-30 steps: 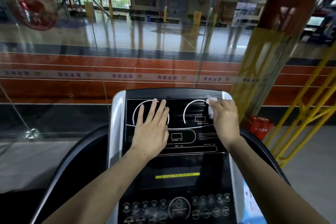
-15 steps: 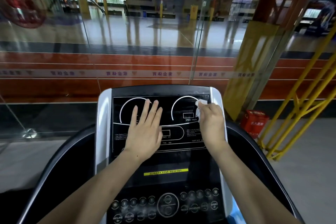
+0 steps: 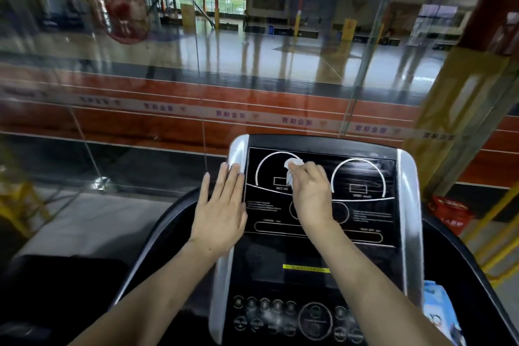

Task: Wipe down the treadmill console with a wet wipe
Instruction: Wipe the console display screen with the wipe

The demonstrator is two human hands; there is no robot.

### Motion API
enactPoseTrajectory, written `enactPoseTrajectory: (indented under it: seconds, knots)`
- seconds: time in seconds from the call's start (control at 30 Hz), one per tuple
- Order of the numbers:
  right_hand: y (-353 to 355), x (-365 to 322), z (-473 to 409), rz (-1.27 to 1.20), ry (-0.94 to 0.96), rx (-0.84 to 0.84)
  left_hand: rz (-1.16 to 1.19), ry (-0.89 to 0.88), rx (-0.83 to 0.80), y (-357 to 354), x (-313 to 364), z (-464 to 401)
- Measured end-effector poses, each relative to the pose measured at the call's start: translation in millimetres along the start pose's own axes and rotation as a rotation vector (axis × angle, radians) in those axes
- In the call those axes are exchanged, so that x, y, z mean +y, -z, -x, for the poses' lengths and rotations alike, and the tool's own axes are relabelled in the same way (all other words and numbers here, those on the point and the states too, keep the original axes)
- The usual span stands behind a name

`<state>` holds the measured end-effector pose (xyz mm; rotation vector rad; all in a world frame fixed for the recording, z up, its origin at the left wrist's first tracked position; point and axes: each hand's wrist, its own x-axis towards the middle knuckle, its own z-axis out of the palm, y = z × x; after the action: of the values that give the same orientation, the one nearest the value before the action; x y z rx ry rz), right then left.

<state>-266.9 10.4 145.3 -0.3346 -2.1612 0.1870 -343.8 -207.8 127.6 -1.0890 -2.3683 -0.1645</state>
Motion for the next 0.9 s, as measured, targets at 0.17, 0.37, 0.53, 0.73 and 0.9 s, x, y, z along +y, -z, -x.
enactPoseTrajectory:
  seconds: [0.17,0.37,0.53,0.73,0.9]
  knots:
    - [-27,-60,-13,-0.024,0.112,-0.056,-0.015,0.003,-0.003,-2,-27,11]
    - [-23,-63,5,-0.081,0.209,-0.127,0.004,0.011,-0.013,-4,-23,10]
    - [-1,-26,20,-0.079,0.256,-0.130,0.023,-0.044,0.003,1,4,0]
    - [49,52,39,-0.039,0.121,-0.046,0.086,-0.098,-0.018,1,68,-23]
    - [87,107,48,0.038,-0.007,-0.033,0.116,-0.168,-0.028,0,115,-37]
